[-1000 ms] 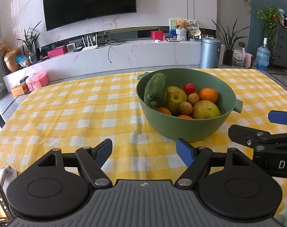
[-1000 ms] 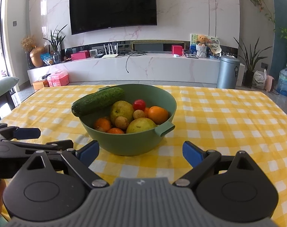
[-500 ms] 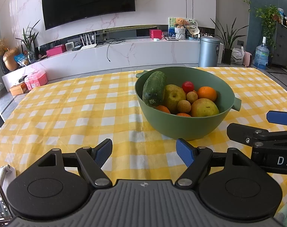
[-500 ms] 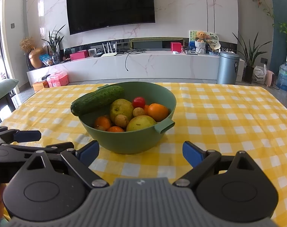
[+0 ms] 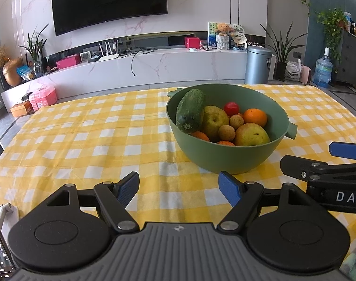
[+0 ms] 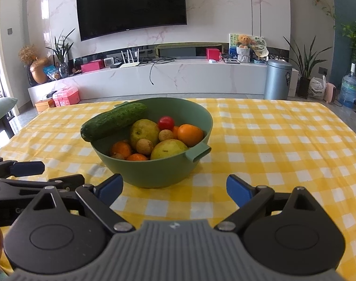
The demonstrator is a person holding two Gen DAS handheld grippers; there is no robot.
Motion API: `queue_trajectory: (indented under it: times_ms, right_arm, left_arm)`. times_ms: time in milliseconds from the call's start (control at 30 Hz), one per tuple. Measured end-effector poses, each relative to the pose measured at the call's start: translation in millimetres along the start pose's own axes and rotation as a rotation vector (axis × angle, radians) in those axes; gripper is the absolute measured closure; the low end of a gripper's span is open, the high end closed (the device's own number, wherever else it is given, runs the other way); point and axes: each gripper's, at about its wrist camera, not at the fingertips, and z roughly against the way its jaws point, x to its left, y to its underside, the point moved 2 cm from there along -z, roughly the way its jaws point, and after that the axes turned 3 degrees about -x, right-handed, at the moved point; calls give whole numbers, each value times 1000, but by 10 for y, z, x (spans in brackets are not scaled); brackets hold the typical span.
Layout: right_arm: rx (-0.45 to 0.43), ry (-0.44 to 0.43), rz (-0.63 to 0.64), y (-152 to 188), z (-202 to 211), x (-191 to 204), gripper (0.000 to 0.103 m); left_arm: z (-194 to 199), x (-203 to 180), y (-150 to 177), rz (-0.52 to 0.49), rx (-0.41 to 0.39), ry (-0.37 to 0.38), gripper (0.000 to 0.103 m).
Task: Organize fruits
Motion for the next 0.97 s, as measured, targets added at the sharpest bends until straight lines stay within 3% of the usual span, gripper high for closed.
queue_trajectory:
  times_ms: [967]
  right_arm:
    - [21,17,-10,19,-42,-18,10]
  left_arm:
    - [52,-27,-42,-5,-29,10,13]
